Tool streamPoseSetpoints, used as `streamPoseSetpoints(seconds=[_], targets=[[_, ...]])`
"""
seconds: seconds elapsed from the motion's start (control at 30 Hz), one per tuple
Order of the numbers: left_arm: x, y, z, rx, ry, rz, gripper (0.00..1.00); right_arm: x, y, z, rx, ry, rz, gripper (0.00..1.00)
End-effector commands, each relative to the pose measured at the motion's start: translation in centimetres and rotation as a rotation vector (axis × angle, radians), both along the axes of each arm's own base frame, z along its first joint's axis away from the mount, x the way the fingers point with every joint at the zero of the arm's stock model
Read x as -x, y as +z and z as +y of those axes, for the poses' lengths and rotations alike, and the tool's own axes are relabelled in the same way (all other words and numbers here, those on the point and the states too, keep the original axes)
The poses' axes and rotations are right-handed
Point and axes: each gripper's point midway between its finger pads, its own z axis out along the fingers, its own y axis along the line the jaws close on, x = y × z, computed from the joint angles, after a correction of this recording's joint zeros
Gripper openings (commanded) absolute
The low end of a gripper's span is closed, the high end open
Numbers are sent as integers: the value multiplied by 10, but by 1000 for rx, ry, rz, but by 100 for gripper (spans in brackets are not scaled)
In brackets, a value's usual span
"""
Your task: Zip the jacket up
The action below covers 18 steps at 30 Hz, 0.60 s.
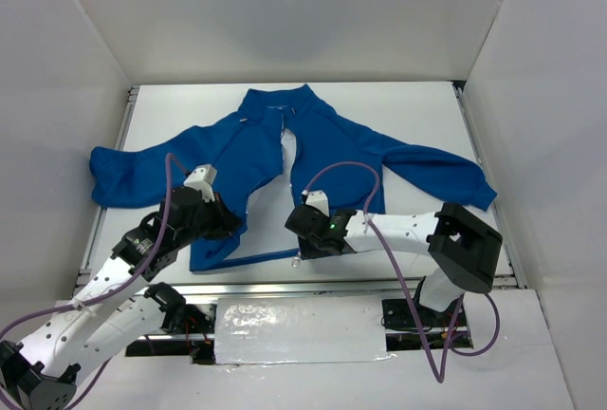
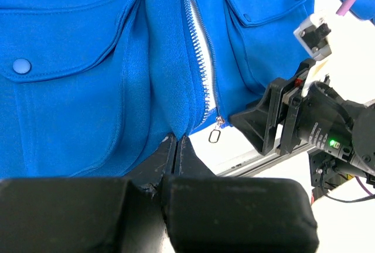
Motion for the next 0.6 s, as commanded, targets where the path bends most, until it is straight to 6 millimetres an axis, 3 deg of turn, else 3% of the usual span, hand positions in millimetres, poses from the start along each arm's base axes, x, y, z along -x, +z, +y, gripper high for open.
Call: streamPoseSetpoints(seconds=[0.0, 0.13, 0.37, 0.47, 0.53, 0.57], targets=[[-3, 8, -4, 7, -29, -46, 0, 0, 6, 13, -9, 23, -12, 53], [-3, 9, -4, 10, -29, -49, 0, 3, -2, 15, 11, 32, 5, 51], [-2, 9, -4, 14, -29, -54, 0, 6, -11, 16, 26, 36, 23, 36], [-2, 8, -4, 12, -31, -50, 0, 6, -7, 16, 21, 38, 14, 25], [-3, 8, -4, 12, -28, -52, 0, 5, -1, 18, 9, 36, 2, 13], [-2, 8, -4, 12, -29, -52, 0, 5, 2, 19, 5, 37, -3, 1]])
